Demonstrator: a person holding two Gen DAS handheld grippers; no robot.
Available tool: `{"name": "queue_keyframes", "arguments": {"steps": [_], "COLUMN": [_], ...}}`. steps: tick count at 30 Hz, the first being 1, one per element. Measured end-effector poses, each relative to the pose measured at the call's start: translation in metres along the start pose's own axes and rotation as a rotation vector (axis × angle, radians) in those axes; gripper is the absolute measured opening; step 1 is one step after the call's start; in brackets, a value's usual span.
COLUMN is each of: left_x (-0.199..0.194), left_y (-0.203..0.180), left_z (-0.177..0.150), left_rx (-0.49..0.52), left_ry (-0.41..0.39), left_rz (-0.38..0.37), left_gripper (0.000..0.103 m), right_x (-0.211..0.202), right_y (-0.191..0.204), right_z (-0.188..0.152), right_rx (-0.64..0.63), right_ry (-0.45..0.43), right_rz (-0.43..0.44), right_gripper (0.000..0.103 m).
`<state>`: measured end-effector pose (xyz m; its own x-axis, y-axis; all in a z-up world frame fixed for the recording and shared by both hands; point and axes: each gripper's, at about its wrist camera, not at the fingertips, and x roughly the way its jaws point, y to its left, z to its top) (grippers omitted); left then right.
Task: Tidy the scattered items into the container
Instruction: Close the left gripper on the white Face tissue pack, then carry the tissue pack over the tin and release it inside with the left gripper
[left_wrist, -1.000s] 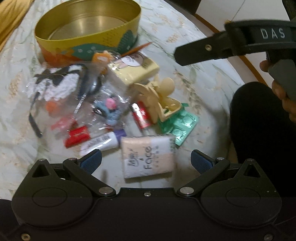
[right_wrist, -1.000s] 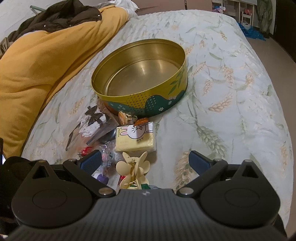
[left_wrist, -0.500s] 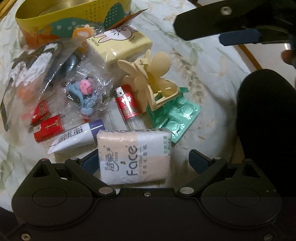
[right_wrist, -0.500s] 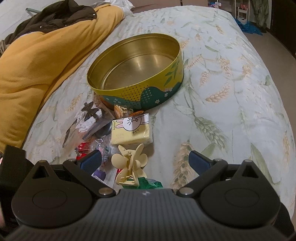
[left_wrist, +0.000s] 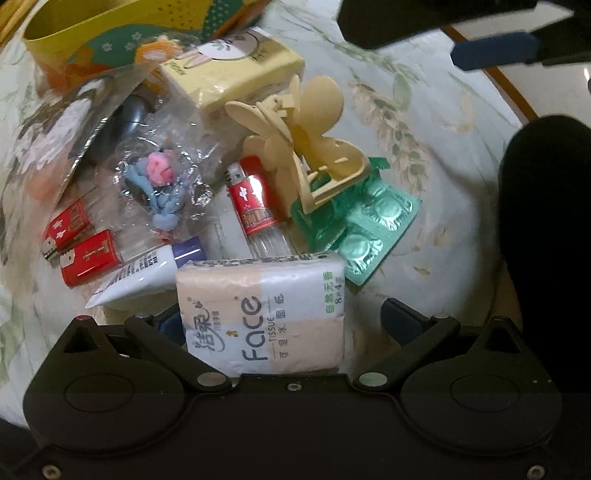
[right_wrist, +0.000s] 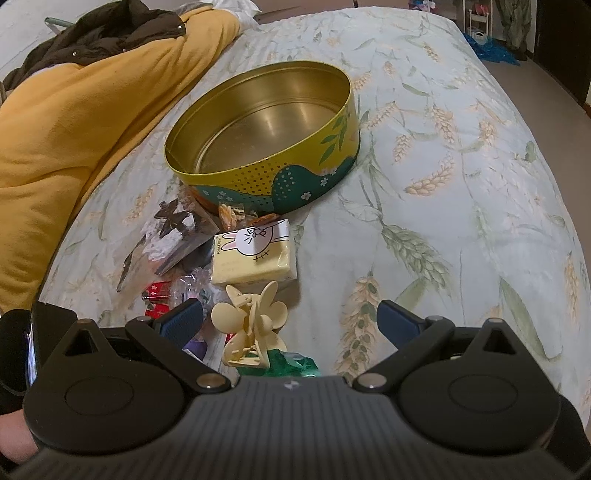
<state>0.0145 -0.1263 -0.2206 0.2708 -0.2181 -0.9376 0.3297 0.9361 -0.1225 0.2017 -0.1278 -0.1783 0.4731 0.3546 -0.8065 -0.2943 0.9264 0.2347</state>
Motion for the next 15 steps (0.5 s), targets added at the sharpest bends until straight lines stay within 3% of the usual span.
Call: {"name": "queue_keyframes", "arguments": {"steps": [4, 5, 6, 15], "left_x": [-0.006, -0.01, -0.013, -0.03], "left_y": [0.002, 0.004, 0.007, 0.021], "left_z": [-0.005, -0.006, -0.006, -0.008], "left_rx": [-0.01, -0.02, -0.027, -0.084], "left_ry": [-0.04, -0.05, -0.056, -0.069], "left_rz": [0.028, 0.029, 0.027, -0.007], "left_gripper": [0.085, 0.073, 0.068, 0.068], "right_x": [0.002, 0.002, 0.002, 0.004], "right_y": [-0.004, -0.005, -0.006, -0.009], "right_z": [-0.001, -0.001, -0.002, -0.005], "right_rx": [0.012, 0.017, 0.022, 0.038], "right_ry": [-0.001, -0.002, -0.003, -0.009], "right_rz": [-0.002, -0.004, -0.005, -0.002], "right_gripper": [0.103, 0.103, 0.103, 0.103]}}
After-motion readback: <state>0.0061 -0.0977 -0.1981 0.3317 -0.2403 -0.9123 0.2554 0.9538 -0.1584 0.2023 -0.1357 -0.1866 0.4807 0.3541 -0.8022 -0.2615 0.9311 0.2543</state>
